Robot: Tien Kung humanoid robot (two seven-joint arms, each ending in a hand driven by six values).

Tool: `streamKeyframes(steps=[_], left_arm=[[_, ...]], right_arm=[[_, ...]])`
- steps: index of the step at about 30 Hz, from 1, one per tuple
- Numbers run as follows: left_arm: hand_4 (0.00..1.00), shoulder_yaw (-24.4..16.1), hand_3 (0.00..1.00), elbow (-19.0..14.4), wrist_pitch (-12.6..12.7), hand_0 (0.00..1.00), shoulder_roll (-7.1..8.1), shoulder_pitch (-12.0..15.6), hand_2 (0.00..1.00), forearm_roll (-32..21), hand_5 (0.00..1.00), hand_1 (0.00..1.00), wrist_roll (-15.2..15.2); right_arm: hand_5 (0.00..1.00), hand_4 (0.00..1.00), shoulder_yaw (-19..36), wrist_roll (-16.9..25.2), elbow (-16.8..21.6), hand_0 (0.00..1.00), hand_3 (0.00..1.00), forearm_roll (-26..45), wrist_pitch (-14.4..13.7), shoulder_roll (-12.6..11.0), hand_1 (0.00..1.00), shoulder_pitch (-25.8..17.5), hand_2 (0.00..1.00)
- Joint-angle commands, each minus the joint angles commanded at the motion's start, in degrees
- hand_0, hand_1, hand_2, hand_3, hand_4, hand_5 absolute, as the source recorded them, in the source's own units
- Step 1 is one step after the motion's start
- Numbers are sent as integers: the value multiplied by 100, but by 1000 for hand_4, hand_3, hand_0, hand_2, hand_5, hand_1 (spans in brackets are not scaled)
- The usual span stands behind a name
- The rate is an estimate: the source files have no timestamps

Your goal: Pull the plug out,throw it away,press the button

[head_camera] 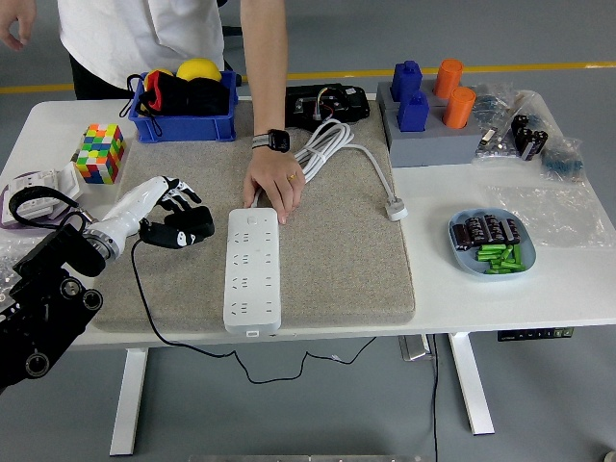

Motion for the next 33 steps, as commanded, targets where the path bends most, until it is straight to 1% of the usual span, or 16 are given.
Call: streamKeyframes(steps=[3, 4, 9, 10, 12, 15, 16, 19, 21, 22, 24, 27, 28, 31, 33], left_arm=[[828, 4, 644, -7, -32, 636, -3, -9, 613, 3, 2, 676, 57], [851, -2, 785, -24, -60, 689, -4, -10, 710, 17, 2, 739, 105], [851, -27, 785, -63, -116, 689, -16, -29, 710, 107, 2, 739, 206], [875, -29, 804, -63, -131, 694, -19, -35, 712, 119, 2, 745, 225], [875, -33, 804, -106, -164, 694, -19, -38, 712, 175, 2, 745, 276], [875, -10, 804, -341, -170, 694, 2, -33, 712, 178, 2, 745, 315], [899, 16, 803, -454, -170, 626, 11, -41, 673, 147, 2, 677, 318], [899, 141, 803, -752, -219, 626, 29, -92, 673, 68, 2, 677, 370], [899, 284, 803, -896, -306, 626, 29, -162, 673, -28, 2, 677, 461], [628, 360, 690, -928, -323, 253, 26, -204, 429, -48, 2, 372, 494], [628, 524, 690, -925, -315, 253, 5, -309, 429, -90, 2, 372, 524], [628, 778, 690, -782, -280, 253, -57, -502, 429, -148, 2, 372, 567], [394, 864, 667, -732, -288, 83, -77, -574, 174, -179, 2, 109, 616], [394, 1020, 667, -667, -328, 83, -113, -711, 174, -206, 2, 109, 756], [394, 1131, 667, -637, -472, 83, -158, -824, 174, -212, 2, 109, 1038]], right_arm=[[487, 713, 22, -2, -5, 700, 618, -3, 0, 14, 676, -13, 659], [488, 714, 32, -3, -9, 700, 618, -8, -2, 19, 677, -20, 659], [488, 714, 69, -1, -9, 700, 618, -20, -7, 33, 677, -35, 659], [487, 714, 74, 0, -9, 703, 618, -23, -7, 36, 676, -35, 659], [487, 714, 85, 0, -3, 703, 618, -27, -7, 44, 676, -34, 659], [487, 714, 111, 1, 2, 703, 618, -36, -8, 60, 676, -40, 659], [487, 715, 117, 0, 0, 702, 618, -38, -9, 64, 677, -45, 660], [487, 715, 131, 0, -5, 702, 618, -40, -12, 73, 677, -55, 660], [487, 715, 137, 1, -3, 702, 618, -38, -13, 78, 677, -60, 660], [490, 715, 140, 1, -3, 702, 619, -39, -15, 81, 677, -58, 660], [490, 715, 140, 5, -1, 702, 619, -37, -17, 85, 677, -50, 660], [490, 715, 152, 9, 2, 702, 619, -33, -20, 95, 677, -41, 660], [489, 714, 159, 10, 2, 702, 618, -34, -21, 97, 677, -39, 660], [489, 714, 166, 10, 0, 702, 618, -31, -24, 94, 677, -40, 660], [489, 714, 171, 9, -7, 702, 618, -29, -26, 89, 677, -47, 660]])
